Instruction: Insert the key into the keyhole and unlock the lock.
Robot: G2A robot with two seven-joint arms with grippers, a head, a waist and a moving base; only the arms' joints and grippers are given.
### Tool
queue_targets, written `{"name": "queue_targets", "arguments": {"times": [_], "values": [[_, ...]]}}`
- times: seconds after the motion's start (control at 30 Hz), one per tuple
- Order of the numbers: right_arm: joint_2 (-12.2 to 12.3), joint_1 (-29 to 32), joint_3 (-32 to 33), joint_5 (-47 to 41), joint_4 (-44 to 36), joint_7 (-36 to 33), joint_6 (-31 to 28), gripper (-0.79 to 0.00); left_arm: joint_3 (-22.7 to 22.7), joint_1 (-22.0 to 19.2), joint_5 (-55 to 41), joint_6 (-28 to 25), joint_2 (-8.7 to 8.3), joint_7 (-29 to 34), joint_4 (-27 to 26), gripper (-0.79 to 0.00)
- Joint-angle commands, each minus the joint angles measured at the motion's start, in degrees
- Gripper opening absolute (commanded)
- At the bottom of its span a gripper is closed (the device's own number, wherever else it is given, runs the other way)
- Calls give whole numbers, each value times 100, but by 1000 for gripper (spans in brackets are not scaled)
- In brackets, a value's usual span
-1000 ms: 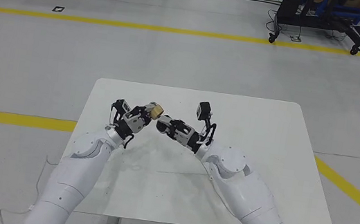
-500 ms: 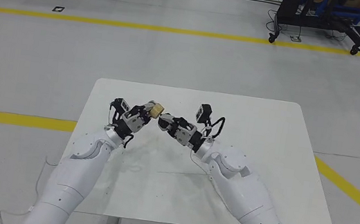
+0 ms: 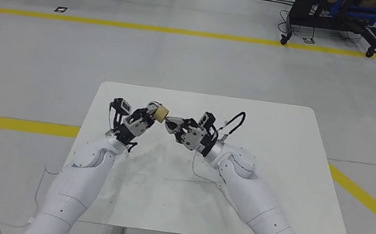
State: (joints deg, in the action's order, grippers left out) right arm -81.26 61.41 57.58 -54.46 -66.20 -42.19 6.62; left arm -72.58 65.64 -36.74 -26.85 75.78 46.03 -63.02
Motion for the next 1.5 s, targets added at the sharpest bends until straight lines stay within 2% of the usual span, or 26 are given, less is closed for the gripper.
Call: {"name": "queue_targets", "arguments": {"times": [0.0,0.27,0.5,0.53,0.57,0.6,0.8,0.93,1.13,1.27,1.37,1.47], "values": [[-7,-25,10,-80,57,-53,71,-785,1,23,140,-159,-2,-68,-34,-785],[-45,-97,-10,-280,209,-254,243,-785,10,81,547,-491,-4,-398,-124,-785],[-48,-110,19,-206,230,-340,151,-785,-37,92,444,-482,6,-640,-122,-785],[-49,-106,17,-200,225,-337,146,-662,-40,89,442,-481,5,-634,-119,-785],[-50,-106,17,-178,219,-327,129,-428,-44,90,427,-483,6,-637,-118,-785],[-51,-107,10,-140,213,-317,121,0,-43,92,418,-481,7,-641,-114,-785],[-39,-125,-22,233,151,-212,13,0,-53,72,326,-376,10,-632,-85,-785],[17,-38,158,526,-40,-48,-301,0,-80,31,201,-27,11,-734,23,-785],[222,409,718,2010,-813,915,-1332,0,35,-86,441,639,4,-702,134,-785],[377,971,1226,3581,-1576,2199,-1814,0,267,-169,1043,887,-1,-608,184,-785],[440,1369,1527,3832,-2071,2494,-1891,0,501,-195,1427,1206,13,-574,245,-785],[452,1437,1598,3852,-2136,2534,-1897,0,767,-264,1825,1394,44,-609,298,-785]]}}
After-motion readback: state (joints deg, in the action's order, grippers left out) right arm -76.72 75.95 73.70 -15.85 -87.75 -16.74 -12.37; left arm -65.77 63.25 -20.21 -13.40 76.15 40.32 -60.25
